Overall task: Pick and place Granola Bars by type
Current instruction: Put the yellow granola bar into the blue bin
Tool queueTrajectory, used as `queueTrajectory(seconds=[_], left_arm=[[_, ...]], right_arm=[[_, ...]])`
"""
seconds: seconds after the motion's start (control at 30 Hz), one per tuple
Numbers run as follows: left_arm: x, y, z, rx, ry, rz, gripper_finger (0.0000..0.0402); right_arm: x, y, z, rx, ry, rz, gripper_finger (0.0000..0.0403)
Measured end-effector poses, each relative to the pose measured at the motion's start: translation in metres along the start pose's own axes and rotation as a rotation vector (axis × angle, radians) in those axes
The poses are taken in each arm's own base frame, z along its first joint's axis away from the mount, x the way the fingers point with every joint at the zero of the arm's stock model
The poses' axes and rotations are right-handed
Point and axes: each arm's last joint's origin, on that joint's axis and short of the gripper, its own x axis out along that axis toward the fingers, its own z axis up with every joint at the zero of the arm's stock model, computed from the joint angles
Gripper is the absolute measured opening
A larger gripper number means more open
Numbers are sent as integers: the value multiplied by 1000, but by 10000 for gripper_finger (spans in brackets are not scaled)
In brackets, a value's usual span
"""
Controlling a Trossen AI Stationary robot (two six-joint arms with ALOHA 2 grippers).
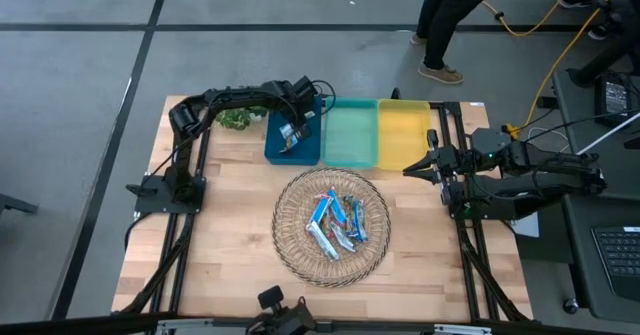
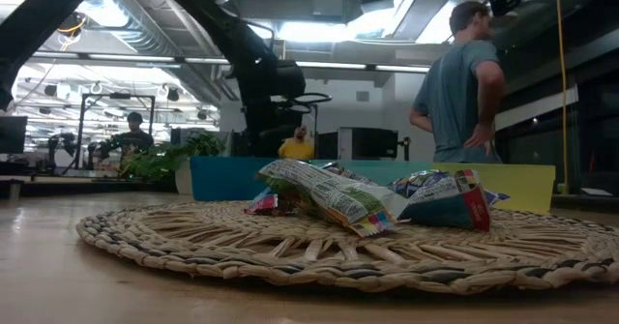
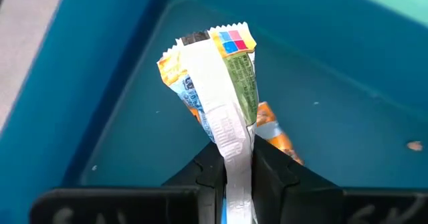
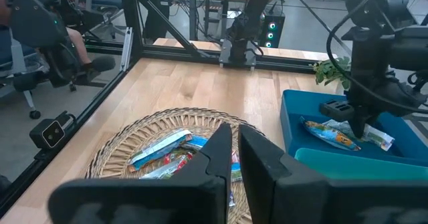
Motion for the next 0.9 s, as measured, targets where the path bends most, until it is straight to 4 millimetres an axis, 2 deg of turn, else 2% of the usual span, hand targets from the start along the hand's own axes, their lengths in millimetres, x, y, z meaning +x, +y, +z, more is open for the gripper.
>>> queueTrajectory(seconds=[0.77,0.9], left_arm=[[0,2,-4,-1,41,0,45],[0,2,-6,0,56,-3,56]], right_arm=[[0,0,0,0,0,0,32],[0,0,0,0,0,0,32]])
